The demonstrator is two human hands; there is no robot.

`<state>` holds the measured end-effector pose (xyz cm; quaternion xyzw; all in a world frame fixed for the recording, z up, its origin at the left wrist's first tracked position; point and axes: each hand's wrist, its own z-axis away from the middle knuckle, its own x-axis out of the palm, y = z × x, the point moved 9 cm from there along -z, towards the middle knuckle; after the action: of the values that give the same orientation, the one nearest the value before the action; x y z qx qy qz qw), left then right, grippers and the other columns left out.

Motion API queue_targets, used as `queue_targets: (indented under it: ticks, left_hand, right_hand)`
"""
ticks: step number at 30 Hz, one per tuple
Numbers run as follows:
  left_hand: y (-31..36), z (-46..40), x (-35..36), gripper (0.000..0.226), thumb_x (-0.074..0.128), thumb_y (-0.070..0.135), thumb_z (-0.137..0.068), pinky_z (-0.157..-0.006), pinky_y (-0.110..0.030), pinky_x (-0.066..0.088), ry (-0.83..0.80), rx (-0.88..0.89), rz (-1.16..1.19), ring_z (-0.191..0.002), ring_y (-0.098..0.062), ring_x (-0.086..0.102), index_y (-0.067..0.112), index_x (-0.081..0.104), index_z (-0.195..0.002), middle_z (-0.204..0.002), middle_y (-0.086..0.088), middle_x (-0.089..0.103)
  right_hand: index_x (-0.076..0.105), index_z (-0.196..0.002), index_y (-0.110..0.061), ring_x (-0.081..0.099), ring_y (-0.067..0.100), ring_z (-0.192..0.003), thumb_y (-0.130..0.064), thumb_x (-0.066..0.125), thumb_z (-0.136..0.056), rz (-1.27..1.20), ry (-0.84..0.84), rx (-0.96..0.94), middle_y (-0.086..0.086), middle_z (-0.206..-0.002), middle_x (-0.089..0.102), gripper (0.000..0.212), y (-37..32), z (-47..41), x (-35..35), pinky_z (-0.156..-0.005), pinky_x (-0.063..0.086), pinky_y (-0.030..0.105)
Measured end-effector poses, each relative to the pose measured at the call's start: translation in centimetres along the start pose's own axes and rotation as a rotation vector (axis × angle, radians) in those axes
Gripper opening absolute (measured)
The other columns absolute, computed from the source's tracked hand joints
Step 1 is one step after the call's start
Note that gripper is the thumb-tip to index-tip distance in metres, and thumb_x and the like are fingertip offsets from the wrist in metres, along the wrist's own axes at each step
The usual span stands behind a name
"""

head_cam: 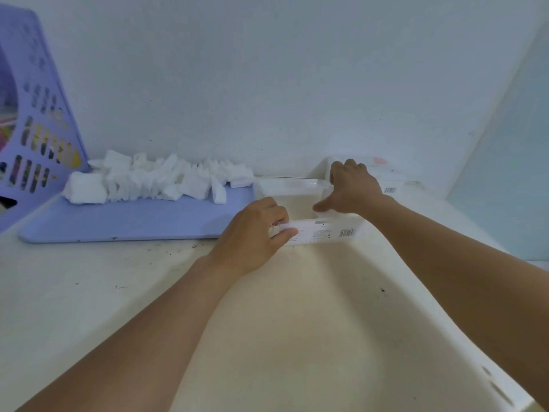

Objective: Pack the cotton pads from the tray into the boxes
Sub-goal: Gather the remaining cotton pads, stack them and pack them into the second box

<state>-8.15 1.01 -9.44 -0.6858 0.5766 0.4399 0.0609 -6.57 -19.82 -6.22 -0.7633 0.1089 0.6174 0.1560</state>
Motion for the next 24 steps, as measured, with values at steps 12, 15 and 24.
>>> queue_targets:
  ticks: [12,15,24]
  left_hand:
    - [-0.6,0.0,-0.2,0.016,0.072,0.032,-0.092,-0.067,-0.032,0.046,0.025,-0.003,-0.004,-0.075,-0.013,0.05,0.02,0.063,-0.087,-0.085,0.008,0.053]
    - [-0.9,-0.1,-0.1,0.015,0.07,0.032,-0.093,-0.068,-0.035,0.049,0.036,-0.02,-0.015,-0.075,-0.013,0.05,0.019,0.063,-0.09,-0.089,0.007,0.054]
    - [-3.4,0.7,-8.4,0.017,0.059,0.033,-0.096,-0.067,-0.018,0.046,0.521,-0.231,0.165,-0.075,-0.007,0.057,0.02,0.066,-0.104,-0.102,0.007,0.064]
  right_hand:
    - [0.07,-0.074,-0.018,0.049,0.016,-0.059,-0.023,0.058,-0.093,0.29,-0.302,-0.505,-0.008,-0.061,0.061,0.024,-3.8,2.3,1.0,-0.055,0.039,0.027]
    - [0.073,-0.074,-0.021,0.041,0.017,-0.06,-0.013,0.055,-0.088,0.33,-0.344,-0.504,0.002,-0.065,0.056,0.024,-3.9,2.2,1.0,-0.053,0.034,0.025]
    - [0.08,-0.088,-0.017,0.069,0.002,-0.08,-0.026,0.075,-0.088,-0.476,0.111,-0.535,-0.008,-0.085,0.077,0.011,-11.3,4.4,-6.4,-0.081,0.055,0.024]
